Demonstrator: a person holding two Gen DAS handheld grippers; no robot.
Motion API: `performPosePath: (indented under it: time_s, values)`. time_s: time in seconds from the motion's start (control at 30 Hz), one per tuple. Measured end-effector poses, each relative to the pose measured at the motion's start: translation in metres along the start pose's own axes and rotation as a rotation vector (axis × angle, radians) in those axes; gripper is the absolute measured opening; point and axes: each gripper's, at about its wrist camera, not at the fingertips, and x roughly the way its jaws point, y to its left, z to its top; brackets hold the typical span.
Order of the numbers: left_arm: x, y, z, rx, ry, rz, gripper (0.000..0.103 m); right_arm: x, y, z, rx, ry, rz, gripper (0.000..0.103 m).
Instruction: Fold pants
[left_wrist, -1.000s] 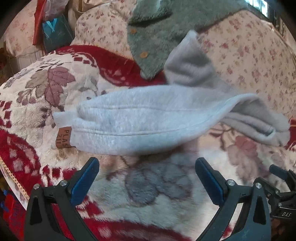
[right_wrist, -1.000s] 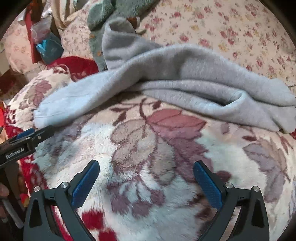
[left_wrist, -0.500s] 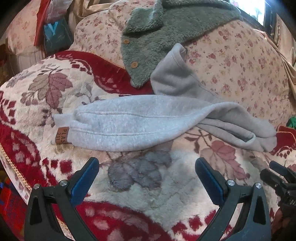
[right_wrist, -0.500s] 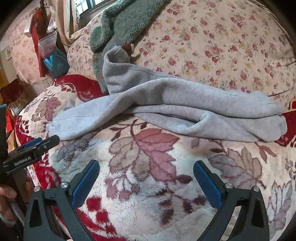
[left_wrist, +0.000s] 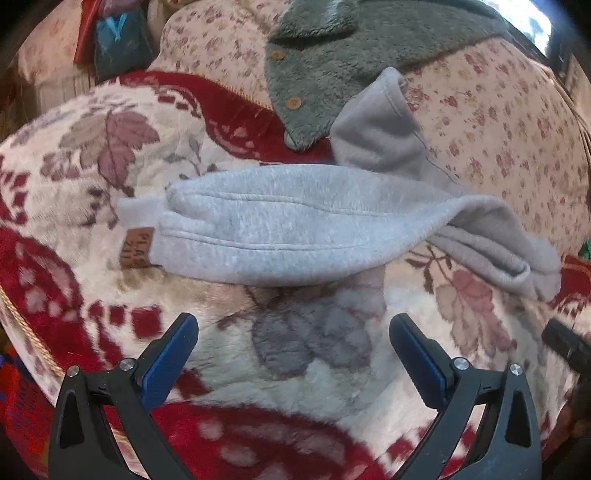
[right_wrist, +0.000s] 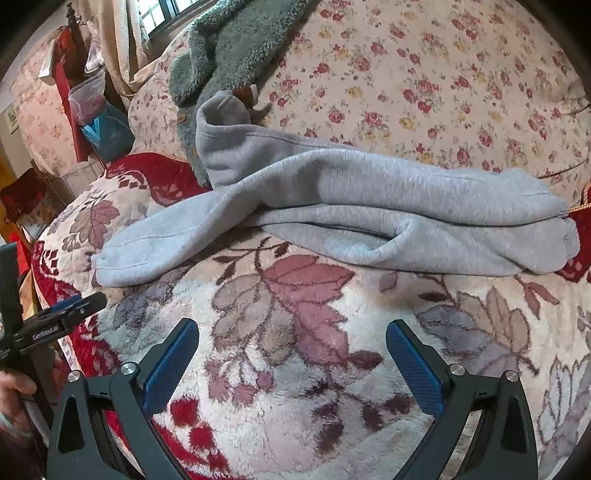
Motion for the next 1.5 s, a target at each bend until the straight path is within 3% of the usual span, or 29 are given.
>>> performPosePath:
  time_s: [0.3, 0.47, 0.63, 0.8, 1.0, 1.23, 1.27, 1.3, 1.33, 1.4, 1.47, 1.5]
  values:
    - [0.026, 0.002, 0.009, -0.15, 0.019, -0.02, 0.103, -0.002, -0.023, 0.009, 0.014, -0.017, -0.026, 0.103]
    - [0.037, 0.003, 0.009, -0.17, 0.03, -0.007, 0.103, -0.008, -0.054, 0.029, 0.001, -0.05, -0.105, 0.103]
    - [0.045, 0.005, 0.012, -0.186, 0.037, -0.007, 0.103, -0.013, -0.091, 0.061, 0.05, -0.076, -0.112, 0.103]
    - [0.052, 0.007, 0.016, -0.195, 0.033, 0.001, 0.103, 0.0, -0.103, 0.096, -0.095, -0.049, -0.101, 0.103]
    - [0.06, 0.003, 0.022, -0.193, 0.032, 0.011, 0.103, 0.031, -0.089, 0.108, -0.297, -0.018, -0.101, 0.103]
    - [0.071, 0.0, 0.029, -0.179, 0.045, 0.021, 0.103, 0.069, -0.095, 0.119, -0.369, -0.014, -0.127, 0.101]
    - [0.073, 0.0, 0.03, -0.174, 0.046, 0.02, 0.103, 0.075, -0.096, 0.121, -0.376, 0.0, -0.124, 0.092]
    - [0.074, 0.0, 0.031, -0.173, 0.048, 0.016, 0.103, 0.08, -0.098, 0.122, -0.384, 0.016, -0.124, 0.072]
    - [0.076, 0.002, 0.033, -0.175, 0.048, 0.009, 0.102, 0.083, -0.1, 0.123, -0.386, 0.031, -0.124, 0.06]
    - [0.078, 0.005, 0.036, -0.184, 0.046, 0.007, 0.091, 0.091, -0.104, 0.125, -0.367, 0.06, -0.114, 0.04]
    - [0.078, 0.009, 0.04, -0.181, 0.043, 0.019, 0.06, 0.092, -0.102, 0.125, -0.364, 0.054, -0.117, 0.026]
    - [0.078, 0.011, 0.041, -0.182, 0.043, 0.018, 0.051, 0.088, -0.101, 0.125, -0.357, 0.039, -0.121, 0.022]
